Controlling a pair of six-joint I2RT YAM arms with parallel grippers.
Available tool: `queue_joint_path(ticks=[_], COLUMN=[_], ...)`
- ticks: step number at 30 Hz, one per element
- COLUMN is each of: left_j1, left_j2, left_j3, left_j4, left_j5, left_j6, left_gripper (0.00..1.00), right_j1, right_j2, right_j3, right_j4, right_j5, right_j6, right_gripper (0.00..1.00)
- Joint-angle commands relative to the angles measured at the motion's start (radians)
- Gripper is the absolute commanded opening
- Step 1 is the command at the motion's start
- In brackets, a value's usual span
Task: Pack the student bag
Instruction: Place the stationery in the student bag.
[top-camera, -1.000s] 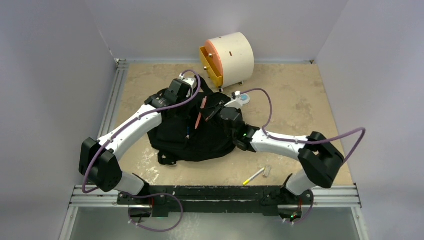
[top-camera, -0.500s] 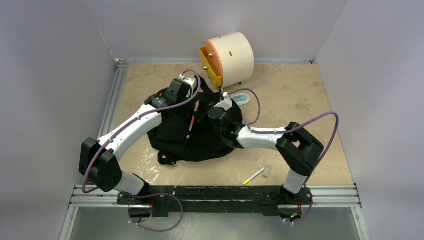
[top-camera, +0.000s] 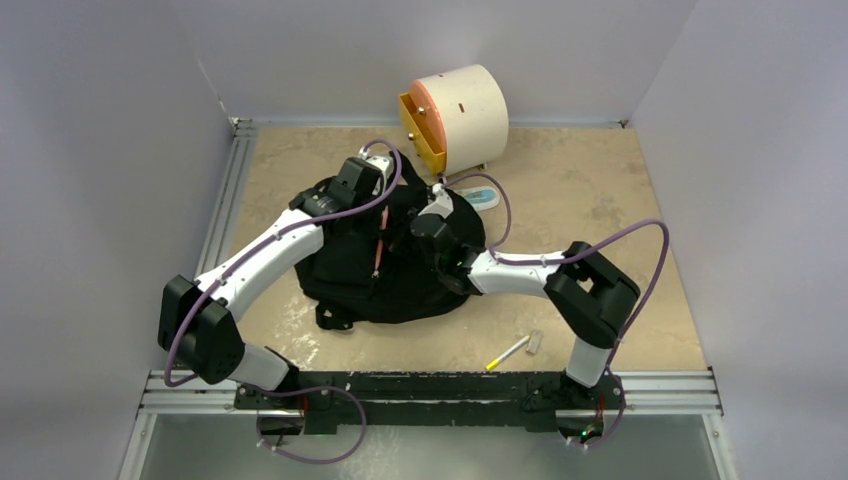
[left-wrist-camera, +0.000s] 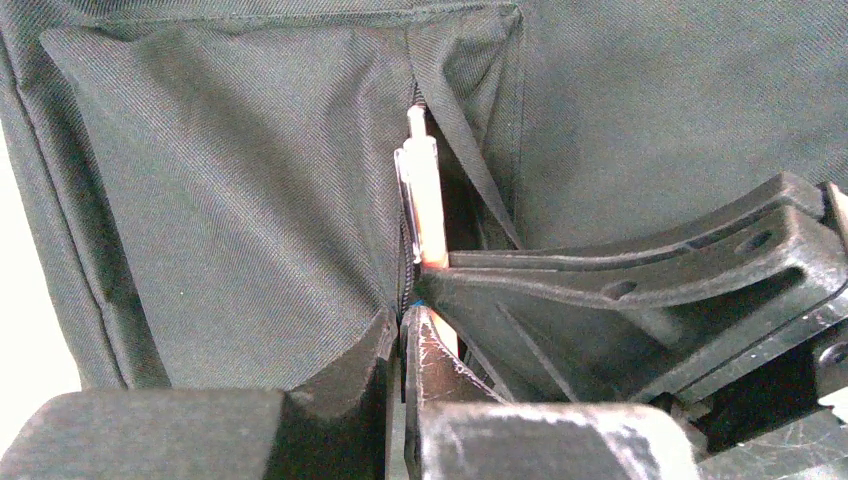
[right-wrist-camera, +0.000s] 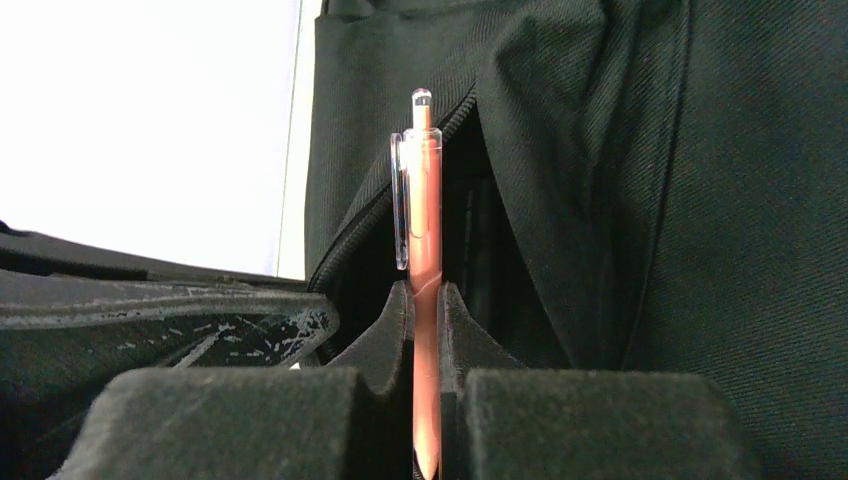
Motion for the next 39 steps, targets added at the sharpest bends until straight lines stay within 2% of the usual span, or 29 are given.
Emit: queue_joint_path(ticks=[1,8,16,19,23,28,35,39], left_j1=[0.001,0.000,0.001,0.000,0.000,0.000,0.001,0.000], left_j2=[-0.047,-0.052,-0.052,-0.053,-0.053,-0.061,-0.066,-0.065], left_j3=[0.021,0.019,0.020,0.023,0.022,0.015,0.013,0.010], left_j4=[0.032,0.036,0.035,0.030,0.027,0.027,0.032,0.033], left_j5=[0.018,0.009,0.017,0.013,0.010,0.011,0.009,0.011], left_j6=[-0.005,-0.013,-0.018,-0.017,-0.018,-0.019,-0.021,-0.019], left_gripper=[0.00,0.00,0.00,0.00,0.00,0.00,0.00,0.00], right_j1=[0.014,0.020,0.020,0.021,0.019,0.019,0.014,0.007], right_j2=[-0.001,0.018,0.057,0.085,0.075,-0.003,-0.145,-0.240], right_j3=[0.008,0.015,0.082,0.136,0.147,0.090,0.045,-0.003], right_j4=[0.024,0.020,-0.072,-0.103,-0.097,-0.084,-0.164,-0.289], right_j5=[-0.085,-0.147,-0.177,-0.254,-0.309,-0.258,-0.150,-0.060], right_j6=[-0.010,0.019,0.120,0.109,0.074,0.045,-0.011,-0.004], right_gripper=[0.00,0.00,0.04,0.09,0.23,0.40,0.45,0.46])
